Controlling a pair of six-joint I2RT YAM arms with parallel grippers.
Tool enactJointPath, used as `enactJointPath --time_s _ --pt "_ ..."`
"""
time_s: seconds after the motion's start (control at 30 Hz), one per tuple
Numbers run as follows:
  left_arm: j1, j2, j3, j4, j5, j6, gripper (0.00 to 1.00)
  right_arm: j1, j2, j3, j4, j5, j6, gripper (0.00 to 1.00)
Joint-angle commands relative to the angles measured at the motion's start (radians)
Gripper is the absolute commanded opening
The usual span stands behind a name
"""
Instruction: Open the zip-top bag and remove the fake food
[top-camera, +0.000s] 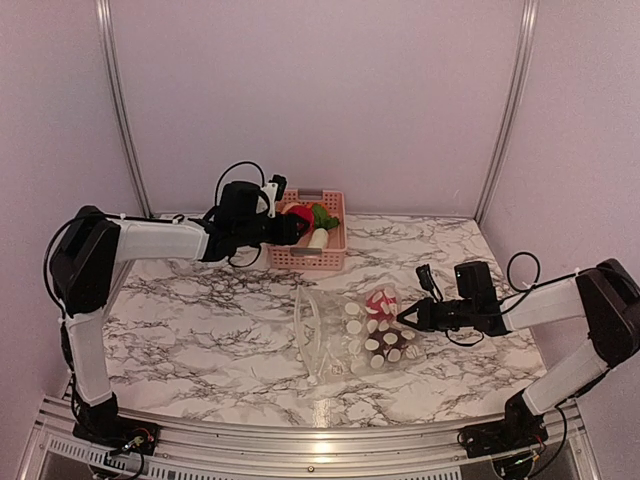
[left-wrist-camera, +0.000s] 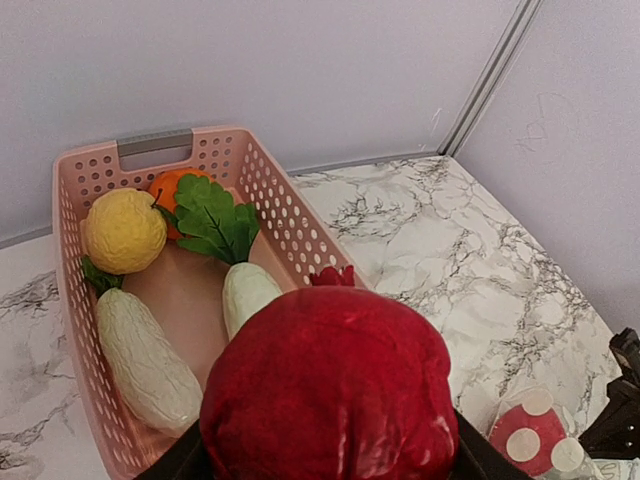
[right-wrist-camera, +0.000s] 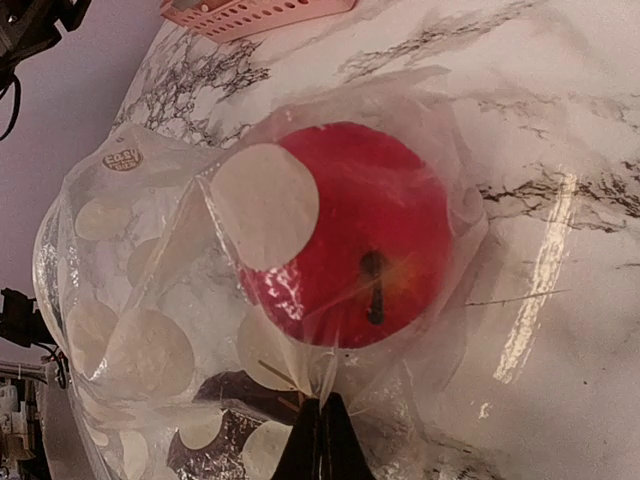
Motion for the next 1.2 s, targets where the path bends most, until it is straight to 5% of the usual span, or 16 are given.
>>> enactJointPath --time_s 0.0,0.4,0.6,1.17 --pt "0.018 0.123 0.136 -0.134 -0.072 0.051 0.64 -0.011 -0.011 -0.002 -0.014 0.005 -0.016 0.0" --pt "0.04 0.389 0.485 -0.26 -0.126 0.075 0.71 -0.011 0.001 0.002 -0.013 -0.001 -0.017 0.0" --pt "0.051 0.447 0.597 -0.331 -0.137 0.076 0.95 -0.01 -0.004 -0.001 -0.01 -0.004 -0.014 0.0" --pt "0.051 0.095 0.158 -0.12 0.002 0.059 0.93 -0.01 -0.012 -0.014 0.004 -0.022 0.004 0.0"
